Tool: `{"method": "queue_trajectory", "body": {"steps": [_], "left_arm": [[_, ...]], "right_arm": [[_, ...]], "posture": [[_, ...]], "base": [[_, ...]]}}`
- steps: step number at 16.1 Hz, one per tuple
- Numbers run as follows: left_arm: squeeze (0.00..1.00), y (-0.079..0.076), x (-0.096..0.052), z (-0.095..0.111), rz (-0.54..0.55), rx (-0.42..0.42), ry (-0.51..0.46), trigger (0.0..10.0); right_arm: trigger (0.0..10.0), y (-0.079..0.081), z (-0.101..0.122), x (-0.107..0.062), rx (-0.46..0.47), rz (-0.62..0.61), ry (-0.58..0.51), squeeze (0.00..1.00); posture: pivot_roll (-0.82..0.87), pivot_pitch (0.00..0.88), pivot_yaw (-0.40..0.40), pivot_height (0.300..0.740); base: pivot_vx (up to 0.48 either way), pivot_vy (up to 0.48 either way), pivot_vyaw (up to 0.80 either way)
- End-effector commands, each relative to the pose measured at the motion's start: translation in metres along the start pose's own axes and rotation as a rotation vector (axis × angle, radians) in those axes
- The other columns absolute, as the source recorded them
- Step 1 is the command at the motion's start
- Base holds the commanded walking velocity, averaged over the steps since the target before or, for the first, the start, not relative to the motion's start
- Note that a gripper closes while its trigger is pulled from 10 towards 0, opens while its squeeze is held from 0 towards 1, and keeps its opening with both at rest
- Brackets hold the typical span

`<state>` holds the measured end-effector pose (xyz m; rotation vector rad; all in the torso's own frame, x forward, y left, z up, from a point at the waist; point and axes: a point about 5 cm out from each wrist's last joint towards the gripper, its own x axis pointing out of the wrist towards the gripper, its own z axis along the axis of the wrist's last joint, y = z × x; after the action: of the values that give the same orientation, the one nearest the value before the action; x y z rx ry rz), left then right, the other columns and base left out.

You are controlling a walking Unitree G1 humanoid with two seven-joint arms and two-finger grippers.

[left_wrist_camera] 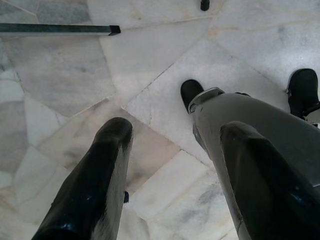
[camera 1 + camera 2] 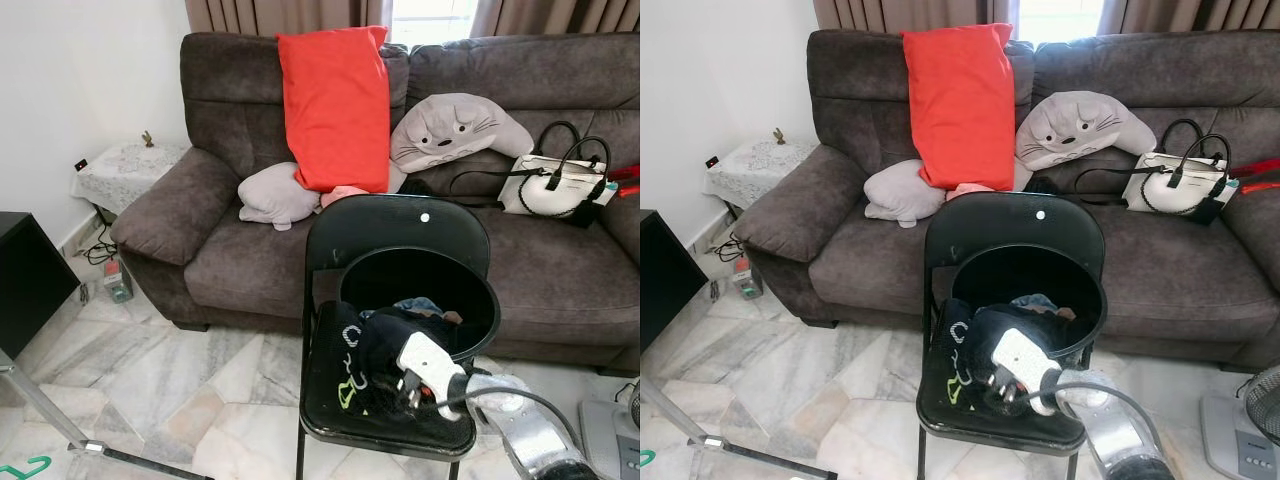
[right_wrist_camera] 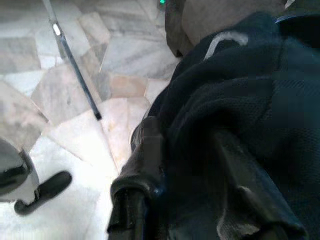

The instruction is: Hang hanger

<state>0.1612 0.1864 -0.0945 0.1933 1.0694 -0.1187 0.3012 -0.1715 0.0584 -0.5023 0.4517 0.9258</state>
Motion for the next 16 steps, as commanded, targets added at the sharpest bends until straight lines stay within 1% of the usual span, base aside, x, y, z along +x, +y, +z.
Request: {"method": "queue_trajectory", "body": {"steps": [1,2,4,5,7,8,9,10,11,12,13,14,15,16], "left_arm": [[0.00,0.005,-0.001,-0.006,0.005,0.021,0.029,10.0],[0.00,0.004,-0.001,-0.006,0.005,0.021,0.029,10.0],[0.00,0.004,-0.001,-0.006,0.006,0.020,0.029,10.0],[0.00,0.004,-0.001,-0.006,0.007,0.018,0.029,10.0],[0.00,0.004,-0.001,-0.006,0.008,0.017,0.030,10.0],[0.00,0.004,-0.001,-0.006,0.008,0.018,0.031,10.0],[0.00,0.004,-0.001,-0.006,0.008,0.018,0.032,10.0],[0.00,0.005,-0.001,-0.006,0.007,0.018,0.032,10.0],[0.00,0.005,-0.001,-0.006,0.006,0.019,0.032,10.0],[0.00,0.005,-0.001,-0.006,0.005,0.020,0.032,10.0],[0.00,0.005,-0.001,-0.006,0.004,0.020,0.031,10.0],[0.00,0.005,-0.001,-0.005,0.001,0.024,0.032,10.0],[0.00,0.005,-0.001,-0.005,0.000,0.026,0.032,10.0],[0.00,0.005,-0.001,-0.005,0.000,0.025,0.031,10.0]], "right_arm": [[10.0,0.007,-0.002,0.000,-0.045,0.057,0.026,1.00],[10.0,0.008,-0.004,-0.002,-0.049,0.069,0.043,1.00],[10.0,0.006,-0.003,-0.005,-0.054,0.048,0.043,1.00],[10.0,0.003,-0.001,-0.009,-0.059,0.005,0.035,1.00],[10.0,0.001,0.003,-0.014,-0.058,-0.041,0.006,1.00],[10.0,0.002,0.009,-0.023,-0.074,-0.105,-0.025,1.00],[10.0,0.003,0.011,-0.028,-0.067,-0.131,-0.035,1.00],[10.0,0.007,0.012,-0.034,-0.083,-0.141,-0.042,1.00],[10.0,0.014,0.014,-0.044,-0.115,-0.164,-0.041,1.00],[10.0,0.017,0.014,-0.050,-0.154,-0.189,-0.020,1.00],[10.0,0.019,0.011,-0.058,-0.228,-0.224,0.048,0.00],[10.0,0.023,0.005,-0.063,-0.295,-0.233,0.121,0.00],[10.0,0.027,0.004,-0.064,-0.308,-0.223,0.128,0.00],[10.0,0.029,0.005,-0.066,-0.307,-0.244,0.123,0.00]], "posture": [[-0.10,0.009,0.099,0.740],[-0.10,0.009,0.097,0.740],[-0.10,0.010,0.096,0.740],[-0.10,0.010,0.095,0.740],[-0.11,0.013,0.095,0.740],[-0.11,0.013,0.095,0.740],[-0.11,0.015,0.092,0.740],[-0.11,0.015,0.091,0.740],[-0.12,0.016,0.089,0.740],[-0.13,0.016,0.087,0.740],[-0.13,0.017,0.088,0.740],[-0.14,0.014,0.088,0.740],[-0.14,0.012,0.088,0.740],[-0.14,0.005,0.087,0.740]], "base": [[0.000,0.000,0.00],[0.000,0.000,0.00],[0.000,0.000,0.00],[0.000,0.000,0.00],[0.000,0.000,0.00],[0.000,0.000,0.00],[0.000,0.000,0.00],[0.000,0.000,0.00],[0.000,0.000,0.00],[0.000,0.000,0.00],[0.000,0.000,0.00],[0.000,0.000,0.00],[0.000,0.000,0.00],[0.000,0.000,0.00]]}}
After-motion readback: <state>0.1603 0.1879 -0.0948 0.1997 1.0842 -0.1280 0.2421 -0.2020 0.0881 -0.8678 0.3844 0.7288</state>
